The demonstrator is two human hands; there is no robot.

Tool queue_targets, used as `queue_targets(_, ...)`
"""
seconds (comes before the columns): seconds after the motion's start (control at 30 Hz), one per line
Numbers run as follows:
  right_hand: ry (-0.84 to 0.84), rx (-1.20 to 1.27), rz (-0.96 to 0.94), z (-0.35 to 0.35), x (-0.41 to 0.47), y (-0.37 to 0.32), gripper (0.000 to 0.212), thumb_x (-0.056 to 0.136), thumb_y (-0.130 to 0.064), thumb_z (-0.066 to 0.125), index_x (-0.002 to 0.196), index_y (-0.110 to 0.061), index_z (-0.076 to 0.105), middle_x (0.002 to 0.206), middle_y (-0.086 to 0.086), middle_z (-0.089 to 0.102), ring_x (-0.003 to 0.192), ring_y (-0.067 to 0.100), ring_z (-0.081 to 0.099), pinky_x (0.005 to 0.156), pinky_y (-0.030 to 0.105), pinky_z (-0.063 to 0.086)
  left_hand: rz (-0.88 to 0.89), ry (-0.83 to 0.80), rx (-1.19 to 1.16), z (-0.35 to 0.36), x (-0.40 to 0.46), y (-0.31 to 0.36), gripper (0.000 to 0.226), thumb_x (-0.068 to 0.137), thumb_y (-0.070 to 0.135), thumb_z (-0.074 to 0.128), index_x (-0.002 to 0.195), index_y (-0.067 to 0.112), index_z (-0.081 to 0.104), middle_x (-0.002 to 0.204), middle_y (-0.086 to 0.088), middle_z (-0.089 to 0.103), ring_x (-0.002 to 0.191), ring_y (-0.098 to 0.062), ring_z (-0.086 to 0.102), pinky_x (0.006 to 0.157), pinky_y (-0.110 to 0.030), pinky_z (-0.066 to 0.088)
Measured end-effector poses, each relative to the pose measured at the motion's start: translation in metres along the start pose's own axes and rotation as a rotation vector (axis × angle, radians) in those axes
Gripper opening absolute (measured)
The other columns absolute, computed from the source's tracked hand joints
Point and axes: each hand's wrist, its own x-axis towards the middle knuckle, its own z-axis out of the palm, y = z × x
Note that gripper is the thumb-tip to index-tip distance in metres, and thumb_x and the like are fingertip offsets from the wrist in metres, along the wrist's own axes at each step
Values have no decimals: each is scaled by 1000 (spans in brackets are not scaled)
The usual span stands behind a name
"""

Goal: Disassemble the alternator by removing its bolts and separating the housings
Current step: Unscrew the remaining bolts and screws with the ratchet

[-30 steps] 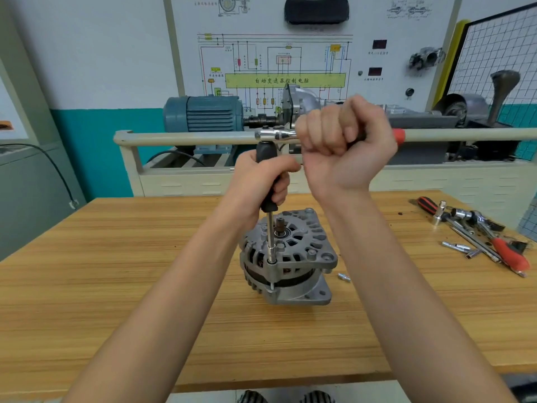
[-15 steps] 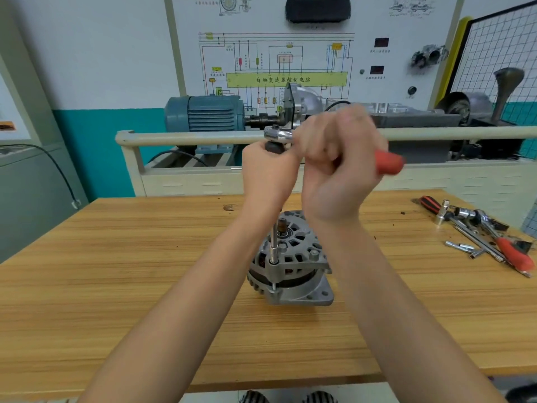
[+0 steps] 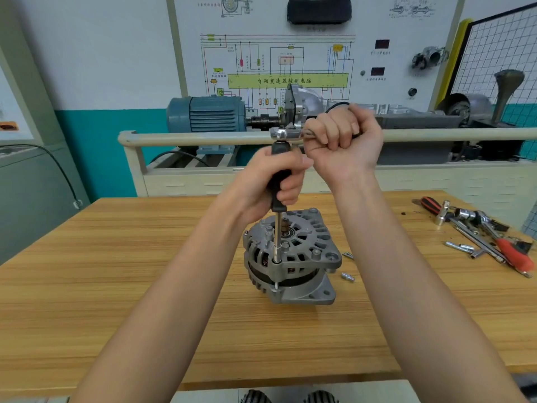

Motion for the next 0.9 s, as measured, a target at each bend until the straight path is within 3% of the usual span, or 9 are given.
queue_targets(0.1,-22,-7,-46,0,-2,3,38,77,-14,38,40,-15,33,32,-2,22,40,12,7,41,22,20,-48,23,10,4,1,-3,45,81,5,53,42,19,35,34,7,24,26,-5,17,36,-11,16)
queue_targets(0.2,-145,-159,-199,3,-15,10,41,80,-13,36,40,-17,35,33,-4,22,40,14,9,43,24,22,-10,263,101,9,4,-5,48,87,-2,48,48,19,30,37,6,21,30,-8,13,37,-11,16)
queue_targets(0.37,-450,-735,-724,10,-40,44,30,80,-6,44,57,-25,42,47,-11,34,42,7,26,48,29,20,164,691,311,26,6,-13,43,87,1,55,55,18,32,48,3,30,44,-11,25,41,-21,22)
queue_targets(0.47,-525,-1020,-925,8,-50,56,20,81,-10,44,70,-27,43,59,-11,39,48,8,31,49,27,23,259,746,416,29,1,-17,38,94,6,49,60,17,37,58,-5,39,62,-20,40,56,-29,33)
queue_targets(0.53,-531,-953,-887,7,-51,54,24,80,-10,45,64,-27,43,55,-13,39,46,5,30,50,25,22,309,716,374,29,-2,-16,34,89,12,55,60,15,38,60,-8,37,63,-20,36,55,-33,28)
queue_targets(0.63,-494,-666,-664,9,-42,42,36,78,-5,44,49,-25,36,42,-12,32,39,6,24,48,26,17,227,642,278,25,-4,-12,42,81,-2,59,54,17,34,50,-1,30,49,-15,26,45,-22,22)
queue_targets(0.7,-411,-483,-457,10,-33,28,40,82,-5,36,46,-23,27,38,-7,22,38,9,16,46,25,19,138,484,168,18,-5,-10,43,80,-7,56,53,17,33,42,4,28,37,-12,22,39,-18,22)
queue_targets(0.8,-243,-195,-200,4,-20,11,42,80,-13,37,39,-18,33,32,-3,22,40,14,9,44,23,21,44,205,82,5,-6,-3,38,81,0,58,51,15,39,38,3,30,32,-12,23,39,-18,23)
queue_targets(0.9,-119,17,-87,-2,-8,4,40,77,-15,38,38,-14,34,30,-2,23,40,12,6,42,22,18,-28,16,56,3,-4,2,35,76,10,57,46,18,41,37,5,28,29,-8,22,37,-17,21)
